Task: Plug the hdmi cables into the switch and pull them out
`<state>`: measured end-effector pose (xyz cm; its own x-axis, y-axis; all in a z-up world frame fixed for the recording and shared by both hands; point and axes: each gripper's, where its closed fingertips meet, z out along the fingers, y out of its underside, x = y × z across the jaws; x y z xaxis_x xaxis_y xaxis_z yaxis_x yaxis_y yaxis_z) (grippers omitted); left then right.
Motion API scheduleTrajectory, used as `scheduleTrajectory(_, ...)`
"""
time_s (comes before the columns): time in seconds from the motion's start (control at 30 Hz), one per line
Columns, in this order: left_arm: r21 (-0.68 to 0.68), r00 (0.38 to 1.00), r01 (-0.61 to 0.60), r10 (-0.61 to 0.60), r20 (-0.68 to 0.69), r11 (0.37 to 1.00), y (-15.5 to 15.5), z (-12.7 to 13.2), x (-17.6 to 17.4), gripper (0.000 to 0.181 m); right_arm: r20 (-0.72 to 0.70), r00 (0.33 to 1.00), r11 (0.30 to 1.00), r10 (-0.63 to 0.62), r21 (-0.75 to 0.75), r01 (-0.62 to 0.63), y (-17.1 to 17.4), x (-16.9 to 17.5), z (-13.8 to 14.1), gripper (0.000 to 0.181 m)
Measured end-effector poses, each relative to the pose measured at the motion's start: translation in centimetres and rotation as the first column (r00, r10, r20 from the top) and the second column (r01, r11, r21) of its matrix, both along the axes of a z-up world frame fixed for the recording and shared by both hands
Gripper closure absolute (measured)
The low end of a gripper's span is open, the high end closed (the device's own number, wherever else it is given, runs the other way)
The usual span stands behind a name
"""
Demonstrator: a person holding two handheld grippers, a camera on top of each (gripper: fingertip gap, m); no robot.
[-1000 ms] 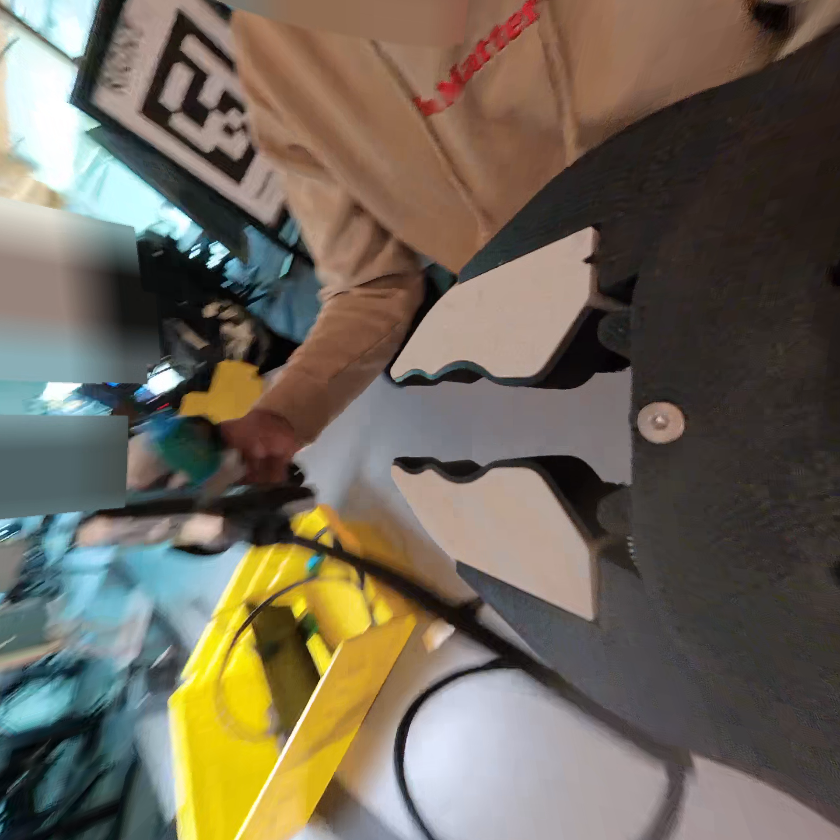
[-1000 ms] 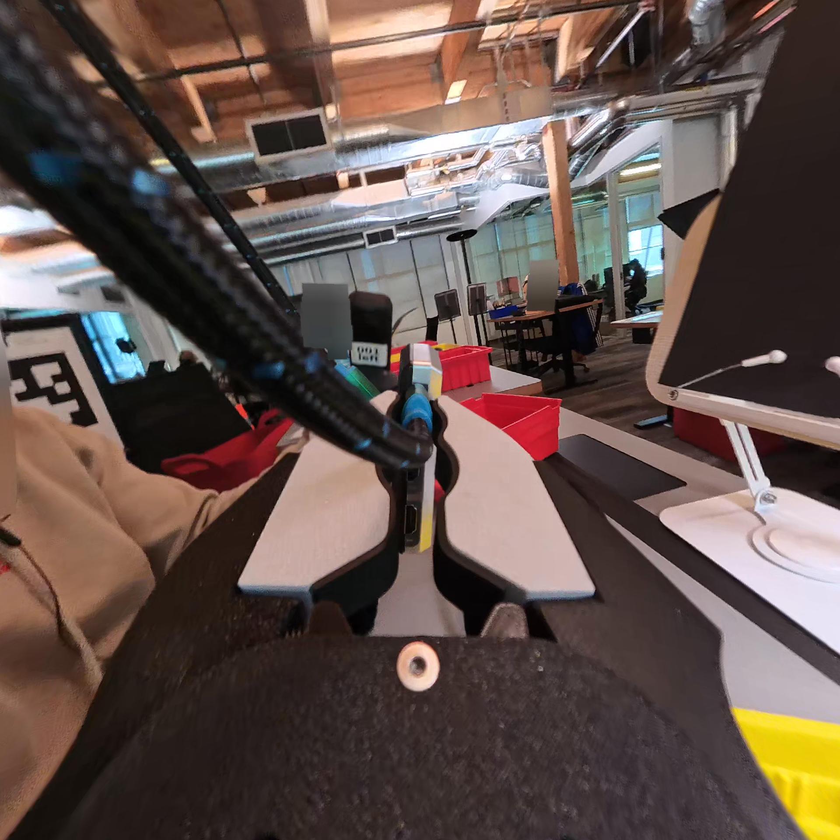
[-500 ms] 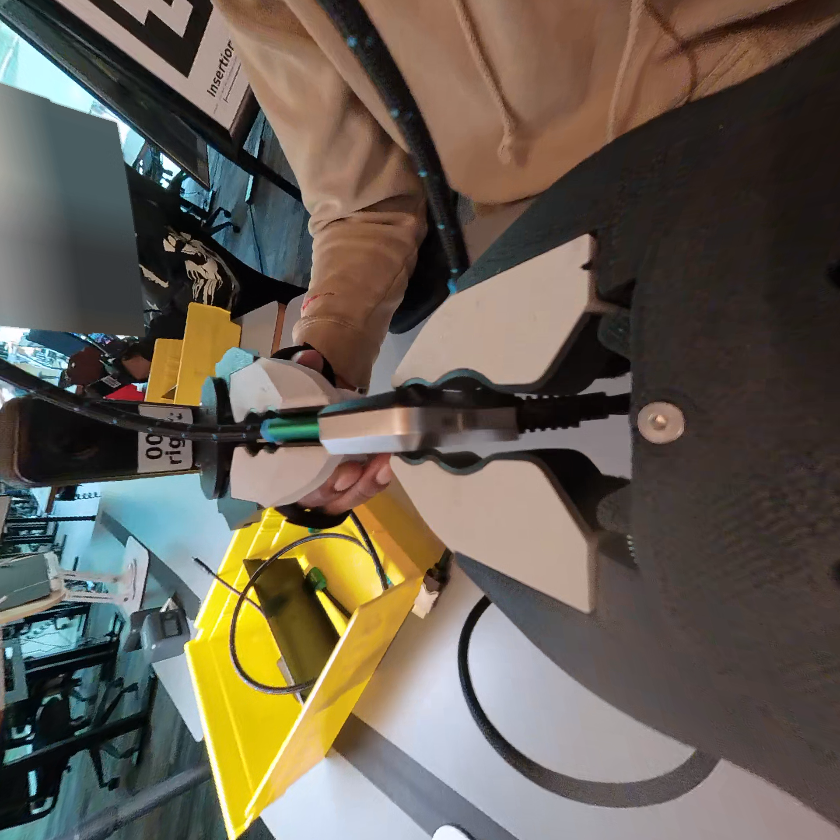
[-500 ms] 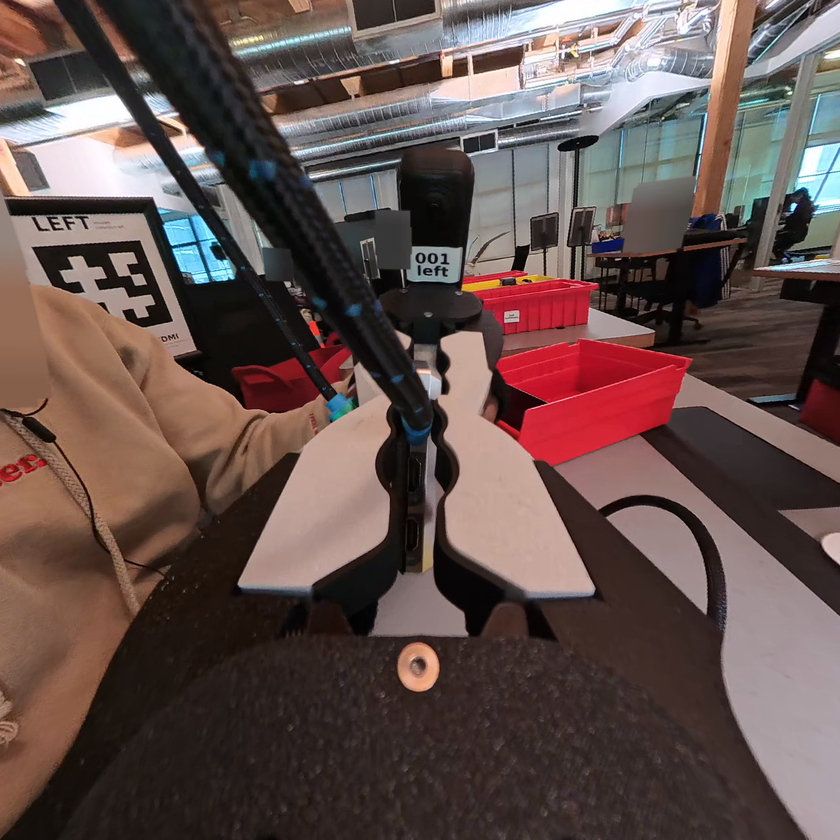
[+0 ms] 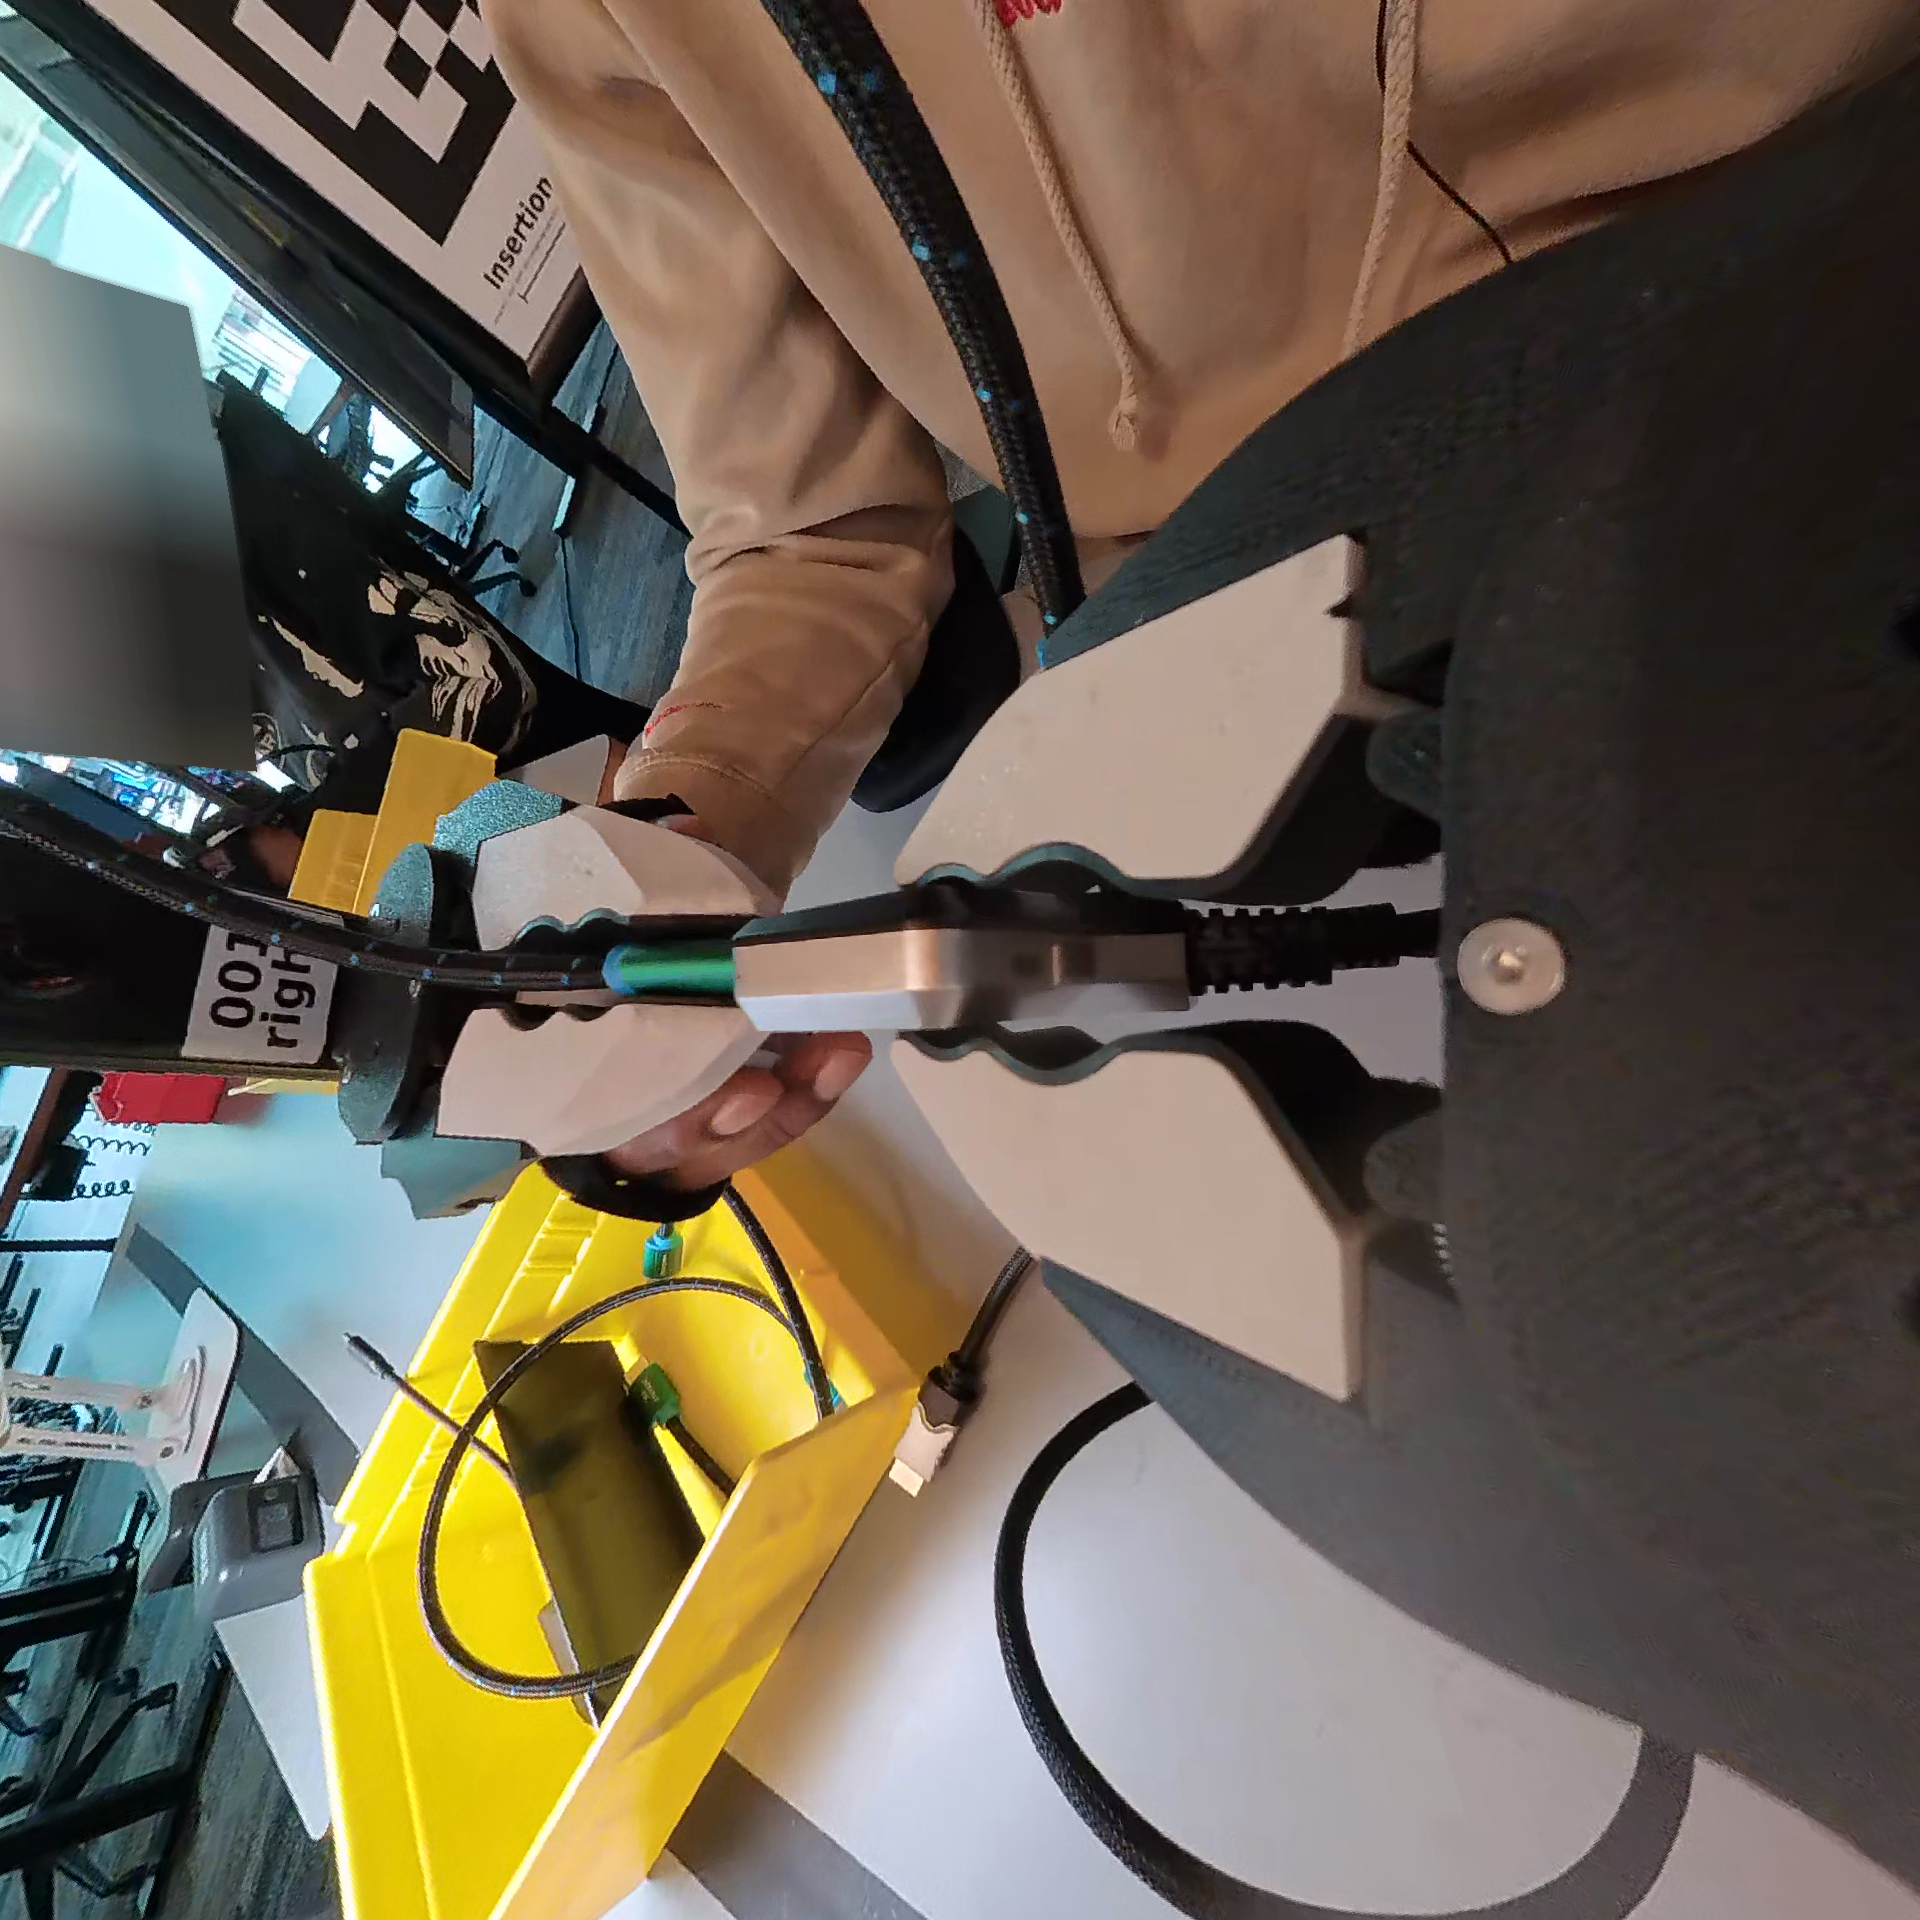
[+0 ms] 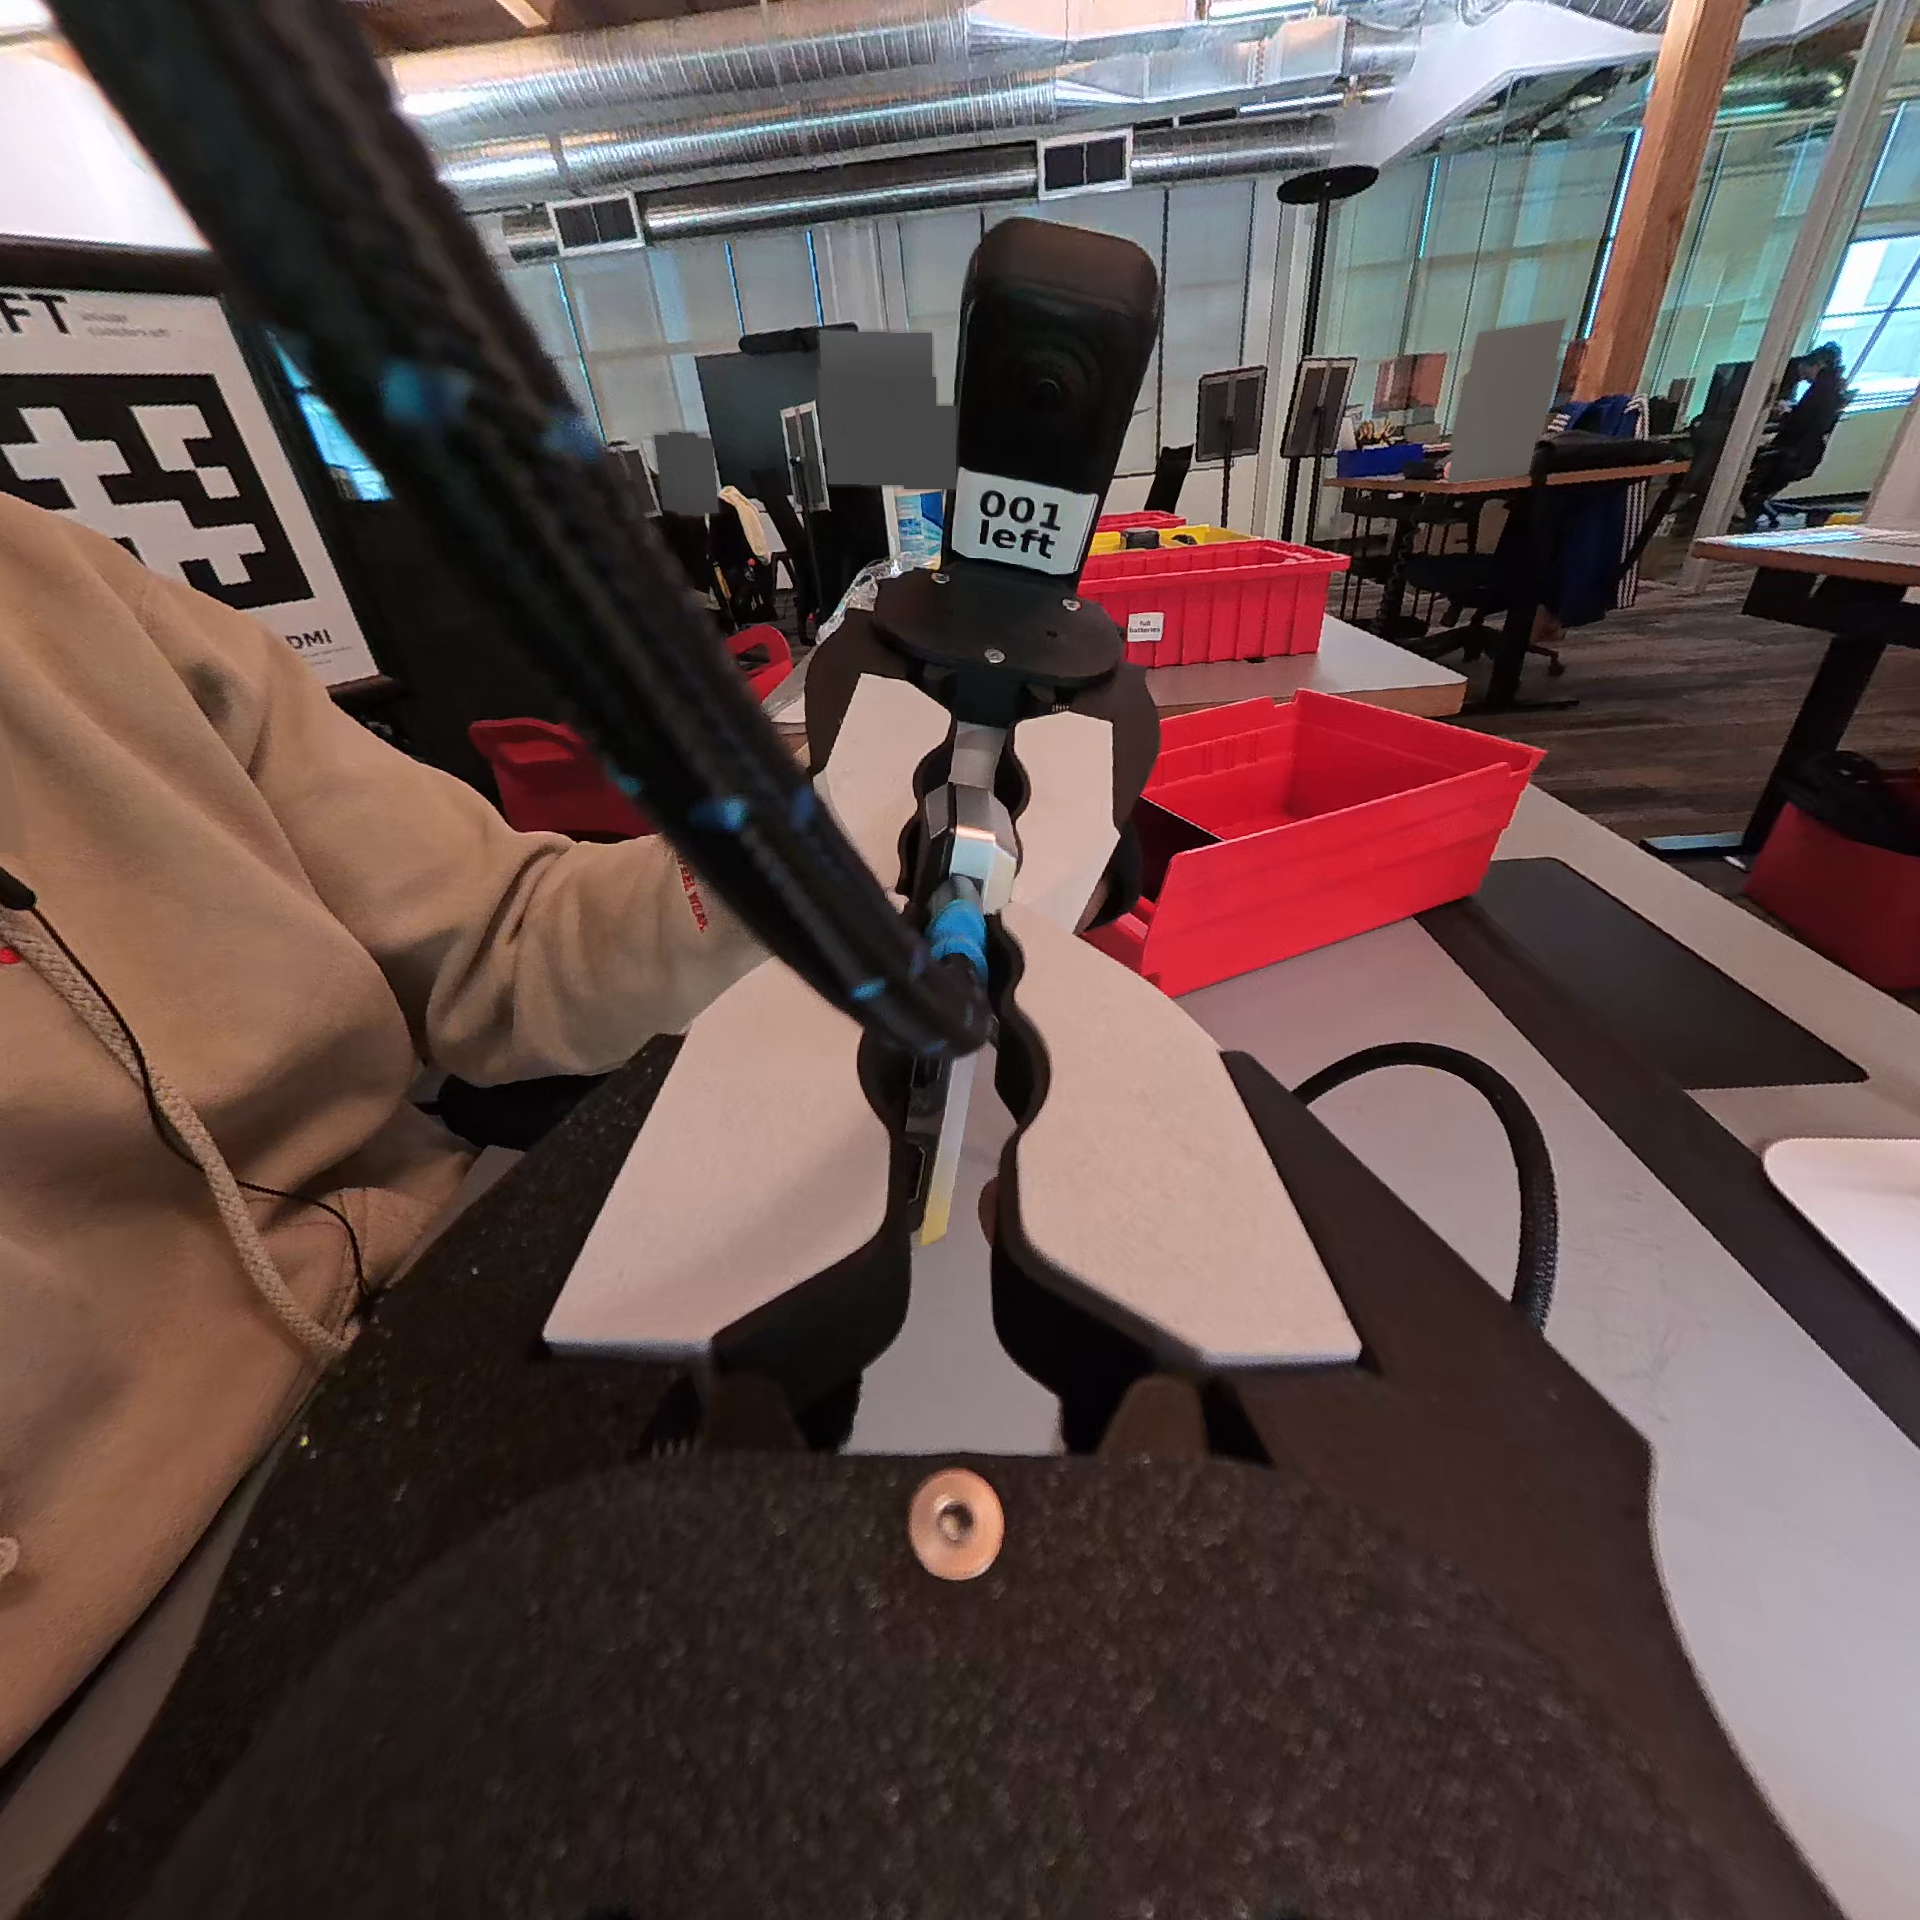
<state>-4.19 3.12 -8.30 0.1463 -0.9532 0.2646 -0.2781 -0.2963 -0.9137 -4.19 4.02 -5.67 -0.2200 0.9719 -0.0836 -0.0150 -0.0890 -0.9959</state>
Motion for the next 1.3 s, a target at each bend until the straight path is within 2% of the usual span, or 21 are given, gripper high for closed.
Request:
scheduleTrajectory(0.2,0.026,1.0,-0.019,0.019,0.025,0.999,0.3,0.7,0.2,0.159,-0.042,0.999,0.999,0.0,0.045,0.002,0.2,0.4,0.5,0.17)
scheduleTrajectory(0.4,0.024,0.998,-0.049,0.049,0.028,0.998,1.2,0.5,0.7,0.159,-0.083,0.996,1.0,0.006,0.003,-0.006,1.2,1.0,0.4,0.17)
scheduleTrajectory(0.43,0.023,0.997,-0.062,0.061,0.04,0.998,1.5,0.7,0.0,0.159,-0.11,0.994,1.0,0.004,-0.014,-0.006,1.5,1.3,0.6,0.169)
scheduleTrajectory(0.47,0.008,0.989,-0.117,0.116,0.094,0.993,2.3,1.6,-2.0,0.159,-0.266,0.964,0.996,-0.018,-0.09,-0.006,2.8,4.0,2.8,0.169)
scheduleTrajectory(0.5,0.005,0.97,-0.19,0.187,0.152,0.982,3.3,2.8,-5.0,0.159,-0.371,0.925,0.989,-0.082,-0.147,0.029,4.8,7.9,4.5,0.17)
scheduleTrajectory(0.53,0.035,0.955,-0.257,0.248,0.161,0.966,3.8,3.4,-7.7,0.159,-0.36,0.916,0.983,-0.178,-0.116,0.146,6.1,10.9,4.7,0.17)
scheduleTrajectory(0.57,0.067,0.948,-0.295,0.283,0.142,0.953,3.8,3.6,-9.5,0.159,-0.275,0.913,0.953,-0.301,-0.063,0.295,7.3,12.6,4.2,0.17)
scheduleTrajectory(0.63,0.074,0.927,-0.345,0.327,0.181,0.936,4.0,4.6,-10.9,0.159,-0.212,0.869,0.892,-0.447,-0.025,0.452,8.7,14.8,4.7,0.17)
scheduleTrajectory(0.73,0.012,0.921,-0.348,0.339,0.189,0.938,4.8,4.0,-10.4,0.159,-0.063,0.823,0.825,-0.564,-0.006,0.565,10.2,15.4,4.2,0.17)
scheduleTrajectory(0.8,0.001,0.926,-0.345,0.34,0.162,0.939,5.0,3.2,-9.6,0.159,0.075,0.745,0.749,-0.662,0.069,0.659,11.3,16.2,2.8,0.17)
scheduleTrajectory(0.87,-0.008,0.931,-0.328,0.325,0.165,0.945,4.8,3.2,-9.1,0.159,0.21,0.623,0.654,-0.754,0.151,0.741,12.4,17.6,1.3,0.17)
scheduleTrajectory(0.93,-0.009,0.932,-0.325,0.322,0.165,0.946,4.7,3.2,-8.9,0.159,0.337,0.454,0.547,-0.825,0.275,0.79,13.3,19.5,-0.5,0.169)
scheduleTrajectory(1.0,-0.006,0.93,-0.336,0.333,0.159,0.942,4.9,3.1,-9.1,0.159,0.42,0.244,0.423,-0.874,0.41,0.808,14.4,22.0,-2.1,0.17)
scheduleTrajectory(1.1,-0.012,0.927,-0.339,0.337,0.165,0.941,4.9,3.2,-9.1,0.159,0.522,-0.067,0.332,-0.85,0.631,0.701,15.5,25.3,-5.9,0.17)
scheduleTrajectory(1.13,-0.012,0.928,-0.338,0.335,0.164,0.941,4.9,3.2,-9.1,0.159,0.557,-0.148,0.348,-0.817,0.682,0.644,15.5,26.0,-7.4,0.169)
scheduleTrajectory(1.17,-0.009,0.929,-0.337,0.334,0.16,0.941,4.9,3.1,-9.0,0.159,0.598,-0.193,0.39,-0.778,0.7,0.598,15.2,26.1,-9.0,0.169)
scheduleTrajectory(1.2,-0.006,0.93,-0.335,0.332,0.156,0.942,4.8,3.1,-8.8,0.159,0.602,-0.229,0.399,-0.765,0.722,0.565,15.4,26.2,-10.0,0.168)
scheduleTrajectory(1.23,-0.003,0.932,-0.332,0.328,0.152,0.943,4.8,3.1,-8.8,0.159,0.606,-0.231,0.412,-0.761,0.727,0.549,15.5,25.8,-10.5,0.162)
scheduleTrajectory(1.3,0.0,0.935,-0.327,0.323,0.144,0.945,4.7,3.0,-8.7,0.159,0.645,-0.173,0.46,-0.744,0.682,0.569,15.2,24.6,-10.9,0.143)
